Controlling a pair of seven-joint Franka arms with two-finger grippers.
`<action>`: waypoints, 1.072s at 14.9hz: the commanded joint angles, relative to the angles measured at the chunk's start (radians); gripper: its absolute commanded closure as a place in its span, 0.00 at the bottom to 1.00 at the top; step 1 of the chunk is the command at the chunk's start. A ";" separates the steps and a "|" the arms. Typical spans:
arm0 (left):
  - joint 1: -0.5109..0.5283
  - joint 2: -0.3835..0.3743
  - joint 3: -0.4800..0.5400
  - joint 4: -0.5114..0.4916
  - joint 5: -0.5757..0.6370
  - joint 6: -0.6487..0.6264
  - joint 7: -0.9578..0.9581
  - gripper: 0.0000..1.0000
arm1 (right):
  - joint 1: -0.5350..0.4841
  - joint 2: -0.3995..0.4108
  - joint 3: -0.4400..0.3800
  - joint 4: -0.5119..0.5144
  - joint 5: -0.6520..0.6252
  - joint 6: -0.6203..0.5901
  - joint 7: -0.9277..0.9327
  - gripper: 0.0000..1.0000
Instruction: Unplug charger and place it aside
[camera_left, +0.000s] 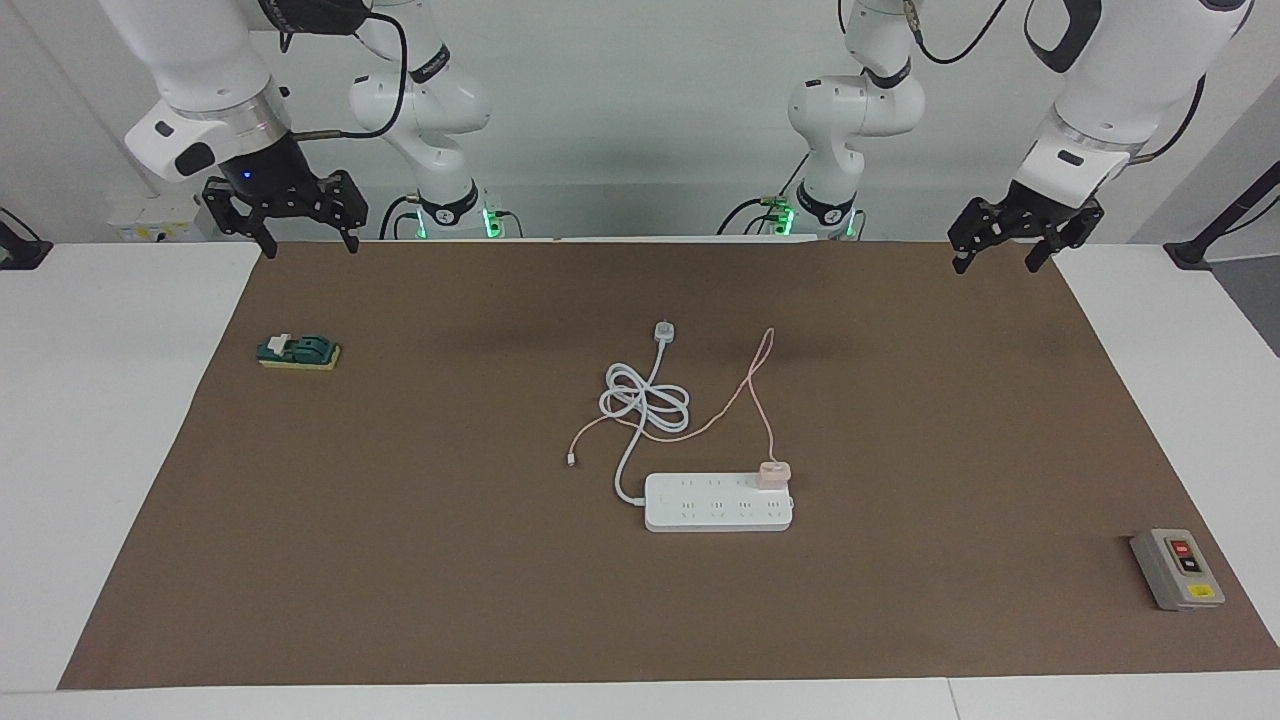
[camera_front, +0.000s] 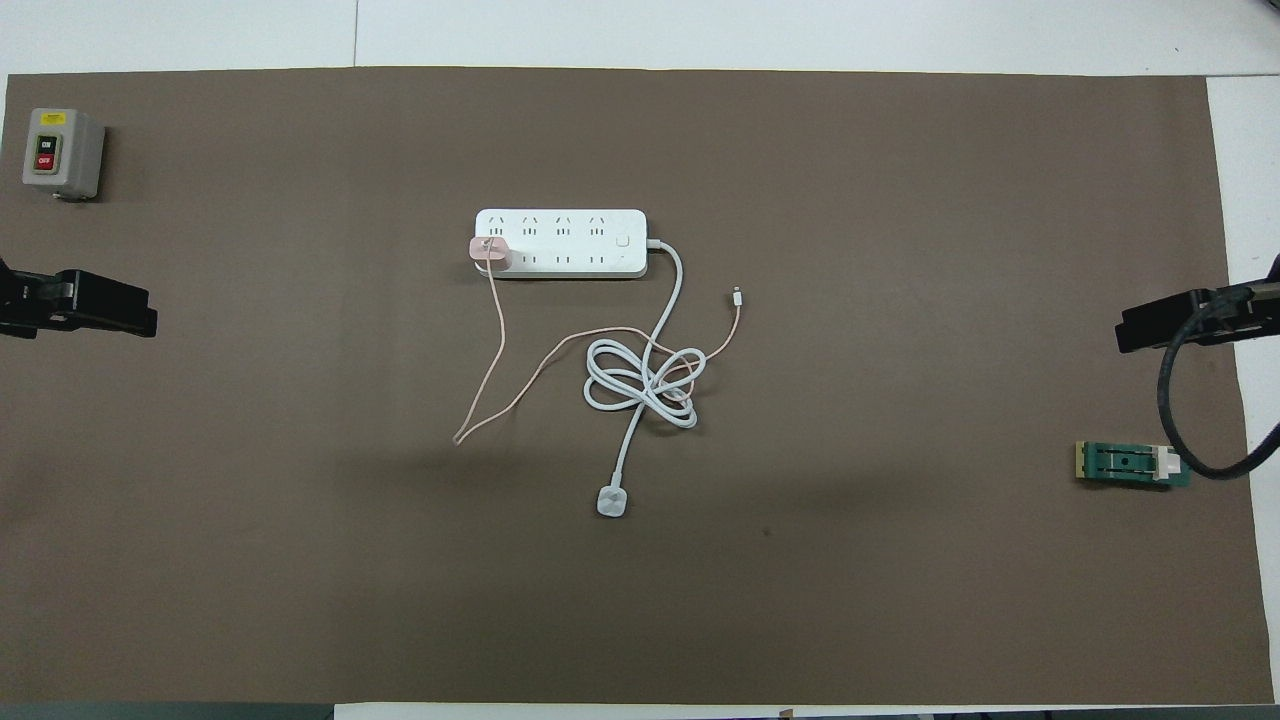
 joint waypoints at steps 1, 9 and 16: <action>-0.013 -0.028 0.013 -0.037 -0.009 0.012 0.003 0.00 | -0.014 -0.021 0.012 -0.023 0.006 -0.004 0.013 0.00; -0.009 -0.001 0.013 0.004 -0.036 0.003 -0.275 0.00 | -0.011 -0.025 0.012 -0.026 0.006 -0.005 0.011 0.00; -0.076 0.074 0.005 0.021 -0.085 0.029 -0.848 0.00 | 0.060 -0.002 0.013 -0.067 0.132 0.027 0.329 0.00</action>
